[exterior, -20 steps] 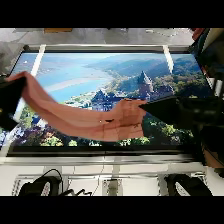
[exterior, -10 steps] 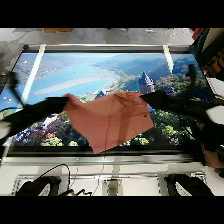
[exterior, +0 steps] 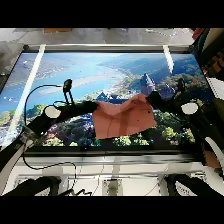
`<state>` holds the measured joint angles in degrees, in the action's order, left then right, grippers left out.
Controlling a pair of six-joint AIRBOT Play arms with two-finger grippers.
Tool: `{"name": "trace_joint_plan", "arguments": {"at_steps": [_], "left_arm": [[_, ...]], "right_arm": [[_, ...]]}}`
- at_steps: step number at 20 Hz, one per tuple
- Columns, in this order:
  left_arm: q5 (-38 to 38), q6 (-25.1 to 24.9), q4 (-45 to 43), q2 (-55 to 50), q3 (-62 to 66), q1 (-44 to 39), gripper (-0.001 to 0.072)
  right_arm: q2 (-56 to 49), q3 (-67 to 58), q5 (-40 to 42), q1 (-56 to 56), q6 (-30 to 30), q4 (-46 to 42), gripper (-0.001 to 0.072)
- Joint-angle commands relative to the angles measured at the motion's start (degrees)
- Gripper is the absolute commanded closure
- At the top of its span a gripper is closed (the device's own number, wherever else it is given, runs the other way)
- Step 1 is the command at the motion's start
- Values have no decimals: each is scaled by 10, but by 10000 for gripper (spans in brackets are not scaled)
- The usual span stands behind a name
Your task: Fold the clothes and pants, and hang the long-sleeved shirts on hangers.
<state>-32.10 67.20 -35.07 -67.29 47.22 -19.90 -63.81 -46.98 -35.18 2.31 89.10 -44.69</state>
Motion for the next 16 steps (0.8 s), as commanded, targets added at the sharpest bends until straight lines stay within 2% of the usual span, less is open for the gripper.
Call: {"name": "trace_joint_plan", "arguments": {"at_steps": [1,2,7,10,14,15,16], "left_arm": [[-167,71,-100,-14,5,-1,692],[-200,97,-114,-16,5,-7,692],[-256,127,-129,-47,4,-47,692],[-266,153,-129,-79,4,-64,692],[-296,164,-129,-111,4,-84,691],[-310,164,-129,-116,4,-85,692],[-320,164,-129,-119,4,-85,691]], "right_arm": [[-8,-10,-191,-59,-64,-93,692],[-9,-9,-233,-72,-72,-118,692],[-9,-5,-416,-81,-78,-216,692],[-10,-1,-398,-81,-78,-269,692],[-10,-1,-356,-81,-99,-278,672],[-10,-1,-367,-81,-107,-280,578],[-10,-1,-388,-81,-109,-285,337]]}}
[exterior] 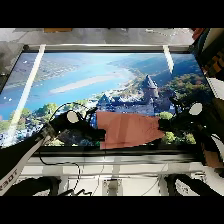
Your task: Fold the clothes and pants, and hang the long-sleeved shirts on hangers.
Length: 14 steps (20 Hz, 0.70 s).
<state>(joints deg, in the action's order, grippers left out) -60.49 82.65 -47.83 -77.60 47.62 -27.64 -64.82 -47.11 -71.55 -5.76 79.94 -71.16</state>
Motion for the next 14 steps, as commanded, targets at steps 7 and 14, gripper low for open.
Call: {"name": "trace_joint_plan", "arguments": {"at_steps": [7,14], "left_arm": [[-38,10,7,-16,1,-7,46],[-39,10,7,-16,1,-7,46]], "right_arm": [[-9,-1,33,-7,-51,-63,134],[-170,-56,-4,-113,-47,101,130]]}}
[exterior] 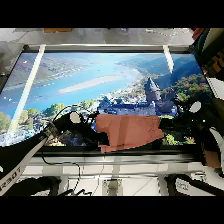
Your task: Fold the clothes and pants, and hang the long-sleeved shirts on hangers.
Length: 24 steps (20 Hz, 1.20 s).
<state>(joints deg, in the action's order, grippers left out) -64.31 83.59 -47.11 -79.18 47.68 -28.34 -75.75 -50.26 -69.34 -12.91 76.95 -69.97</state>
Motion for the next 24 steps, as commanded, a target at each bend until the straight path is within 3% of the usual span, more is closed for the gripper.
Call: {"name": "trace_joint_plan", "arguments": {"at_steps": [1,11,13,15,16,17,20,24], "left_arm": [[0,0,0,0,0,0,46],[8,0,0,0,0,0,46],[19,0,-1,0,0,0,46],[34,0,-1,0,1,0,46],[41,-2,0,0,1,0,46],[49,-15,0,0,1,2,46],[46,-90,-3,1,21,21,46],[-23,-151,-28,11,106,82,47]], "right_arm": [[-86,-38,-44,-59,-41,123,130],[-236,-74,-101,-64,-161,209,141],[-239,-75,-100,-35,-200,227,274],[-239,-80,-109,-9,-234,266,545],[-238,-89,-119,3,-244,281,640],[-236,-104,-139,14,-255,294,691],[-211,-167,-182,40,-260,304,692],[-124,-287,-148,47,-225,295,692]]}}
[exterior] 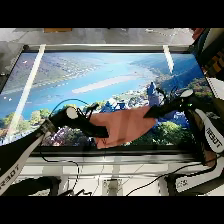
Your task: Fold the clothes and pants, and hang the long-sleeved shirts on hangers.
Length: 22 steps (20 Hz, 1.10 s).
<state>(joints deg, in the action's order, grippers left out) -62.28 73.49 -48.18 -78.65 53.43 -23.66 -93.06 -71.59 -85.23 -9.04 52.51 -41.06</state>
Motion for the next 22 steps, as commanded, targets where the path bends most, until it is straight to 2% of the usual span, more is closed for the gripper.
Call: {"name": "trace_joint_plan", "arguments": {"at_steps": [1,3,5,8,10,12,14,17,18,22], "left_arm": [[-61,-54,-44,12,78,54,54],[-63,-42,-132,24,139,83,54],[-61,-16,-186,38,198,106,54],[-57,-15,-196,63,258,135,54],[-47,-15,-195,83,268,154,54],[-47,-15,-195,96,268,171,54],[-51,-15,-195,102,268,181,54],[-51,-15,-195,102,268,181,54],[-51,-15,-195,102,268,181,54],[-46,-15,-196,102,268,181,54]], "right_arm": [[76,-112,35,8,47,-17,692],[130,-177,97,8,132,-111,692],[181,-223,151,8,257,-241,692],[242,-282,160,-6,437,-427,692],[277,-300,135,-42,513,-509,692],[303,-302,66,-103,553,-557,692],[313,-302,-43,-181,594,-614,692],[327,-302,-155,-304,746,-717,692],[332,-302,-177,-346,776,-728,692],[338,-302,-193,-468,772,-727,692]]}}
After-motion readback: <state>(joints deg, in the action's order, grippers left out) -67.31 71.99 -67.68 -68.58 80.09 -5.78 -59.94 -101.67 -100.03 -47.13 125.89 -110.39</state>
